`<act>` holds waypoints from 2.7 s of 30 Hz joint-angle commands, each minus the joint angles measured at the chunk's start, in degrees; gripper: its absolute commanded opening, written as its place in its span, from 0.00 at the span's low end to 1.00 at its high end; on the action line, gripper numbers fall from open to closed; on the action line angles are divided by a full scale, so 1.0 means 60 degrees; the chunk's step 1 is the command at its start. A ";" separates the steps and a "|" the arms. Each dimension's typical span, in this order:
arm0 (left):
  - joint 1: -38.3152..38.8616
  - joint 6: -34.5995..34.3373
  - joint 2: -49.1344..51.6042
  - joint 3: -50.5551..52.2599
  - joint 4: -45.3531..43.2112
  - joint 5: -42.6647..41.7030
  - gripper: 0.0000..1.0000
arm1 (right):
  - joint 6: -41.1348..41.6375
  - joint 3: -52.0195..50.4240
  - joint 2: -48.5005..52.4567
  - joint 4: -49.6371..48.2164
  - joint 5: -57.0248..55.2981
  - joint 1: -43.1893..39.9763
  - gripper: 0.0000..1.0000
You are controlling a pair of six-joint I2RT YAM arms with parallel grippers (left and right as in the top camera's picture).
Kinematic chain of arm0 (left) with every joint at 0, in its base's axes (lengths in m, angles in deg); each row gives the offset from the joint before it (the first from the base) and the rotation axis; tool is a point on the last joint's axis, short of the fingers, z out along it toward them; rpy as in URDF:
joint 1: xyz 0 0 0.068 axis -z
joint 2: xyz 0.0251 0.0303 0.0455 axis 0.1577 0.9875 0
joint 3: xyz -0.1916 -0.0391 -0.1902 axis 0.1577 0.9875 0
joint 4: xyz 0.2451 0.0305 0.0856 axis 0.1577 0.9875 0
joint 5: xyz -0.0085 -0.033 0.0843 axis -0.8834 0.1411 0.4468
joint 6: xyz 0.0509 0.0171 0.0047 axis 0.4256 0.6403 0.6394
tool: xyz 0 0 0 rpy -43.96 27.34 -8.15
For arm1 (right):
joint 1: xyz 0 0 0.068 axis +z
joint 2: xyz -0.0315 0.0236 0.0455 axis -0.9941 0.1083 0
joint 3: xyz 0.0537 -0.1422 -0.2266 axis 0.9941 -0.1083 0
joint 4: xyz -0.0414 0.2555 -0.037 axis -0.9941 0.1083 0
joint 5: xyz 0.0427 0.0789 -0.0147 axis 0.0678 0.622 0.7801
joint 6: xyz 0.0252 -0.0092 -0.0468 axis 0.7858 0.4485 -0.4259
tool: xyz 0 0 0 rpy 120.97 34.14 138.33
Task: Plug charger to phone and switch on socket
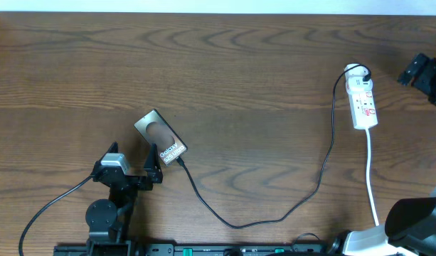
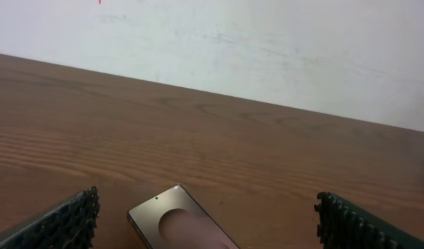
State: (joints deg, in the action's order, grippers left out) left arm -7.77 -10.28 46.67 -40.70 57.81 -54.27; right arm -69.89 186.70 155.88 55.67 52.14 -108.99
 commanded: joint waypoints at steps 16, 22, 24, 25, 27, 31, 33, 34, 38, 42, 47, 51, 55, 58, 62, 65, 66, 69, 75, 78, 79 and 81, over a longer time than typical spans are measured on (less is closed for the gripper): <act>0.0022 0.0131 -0.0058 0.0073 0.0463 0.0018 0.98 | -0.0364 -0.8899 -0.4823 -0.8590 -0.0106 0.2379 0.99; 0.0022 0.0131 -0.0058 0.0073 0.0463 0.0018 0.98 | -0.1701 -1.2630 -0.7872 -1.1457 -0.0124 0.3249 0.99; 0.0022 0.0131 -0.0058 0.0073 0.0463 0.0018 0.98 | -0.1694 -1.3948 -0.9333 -1.1985 -0.0175 0.3464 0.99; 0.0022 0.0131 -0.0058 0.0073 0.0463 0.0018 0.98 | -0.1694 -1.4382 -0.9908 -1.2116 -0.0175 0.3530 0.99; 0.0022 0.0131 -0.0058 0.0073 0.0463 0.0018 0.98 | -0.1698 -1.5019 -1.0765 -1.2273 -0.0182 0.3621 0.99; 0.0022 0.0131 -0.0058 0.0073 0.0463 0.0018 0.98 | -0.1694 -1.6480 -1.2706 -1.2695 -0.0495 0.3931 0.99; 0.0022 0.0131 -0.0058 0.0073 0.0463 0.0018 0.98 | -0.1694 -1.7132 -1.3544 -1.2783 -0.0605 0.4080 0.99; 0.0022 0.0131 -0.0058 0.0073 0.0463 0.0018 0.98 | -0.1694 -1.7405 -1.3846 -1.2786 -0.0605 0.4105 0.99; 0.0022 0.0131 -0.0058 0.0073 0.0463 0.0018 0.98 | -0.1694 -1.7511 -1.4240 -1.2018 -0.0605 0.4160 0.99; 0.0022 0.0131 -0.0058 0.0073 0.0463 0.0018 0.98 | -0.1694 -1.7511 -1.4437 -1.1275 -0.0750 0.4160 0.99; 0.0022 0.0131 -0.0058 0.0073 0.0463 0.0018 0.98 | -0.1694 -1.7511 -1.5169 -1.1293 -0.0816 0.4160 0.99; 0.0022 0.0131 -0.0058 0.0073 0.0463 0.0018 0.98 | -0.1694 -1.7511 -1.6112 -1.1336 -0.0812 0.4156 0.99; 0.0022 0.0131 -0.0058 0.0073 0.0463 0.0018 0.98 | -0.1690 -1.7511 -1.6083 -1.1322 -0.0812 0.4226 0.99; 0.0022 0.0131 -0.0058 0.0073 0.0463 0.0018 0.98 | -0.1694 -1.7511 -1.6083 -1.1322 -0.0812 0.4215 0.99; 0.0022 0.0131 -0.0058 0.0073 0.0463 0.0018 0.98 | -0.1690 -1.7511 -1.6079 -1.1318 -0.0812 0.4211 0.99; 0.0022 0.0131 -0.0058 0.0073 0.0463 0.0018 0.98 | -0.1694 -1.7511 -1.6079 -1.1318 -0.0812 0.4211 0.99; 0.0022 0.0131 -0.0058 0.0073 0.0463 0.0018 0.98 | -0.1690 -1.7511 -1.6079 -1.1318 -0.0812 0.4211 0.99; 0.0022 0.0131 -0.0058 0.0073 0.0463 0.0018 0.98 | -0.1694 -1.7511 -1.6079 -1.1318 -0.0812 0.4211 0.99; 0.0022 0.0131 -0.0058 0.0073 0.0463 0.0018 0.98 | -0.1694 -1.7511 -1.6079 -1.1318 -0.0812 0.4211 0.99; 0.0022 0.0131 -0.0058 0.0073 0.0463 0.0018 0.98 | -0.1690 -1.7511 -1.6079 -1.1318 -0.0812 0.4211 0.99; 0.0022 0.0131 -0.0058 0.0073 0.0463 0.0018 0.98 | -0.1694 -1.7511 -1.6079 -1.1318 -0.0812 0.4211 0.99; 0.0022 0.0131 -0.0058 0.0073 0.0463 0.0018 0.98 | -0.1694 -1.7511 -1.6079 -1.1322 -0.0812 0.4211 0.99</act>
State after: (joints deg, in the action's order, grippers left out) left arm -7.77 -10.10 46.69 -40.92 58.24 -53.44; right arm -79.40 81.72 59.82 -12.48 47.73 -84.27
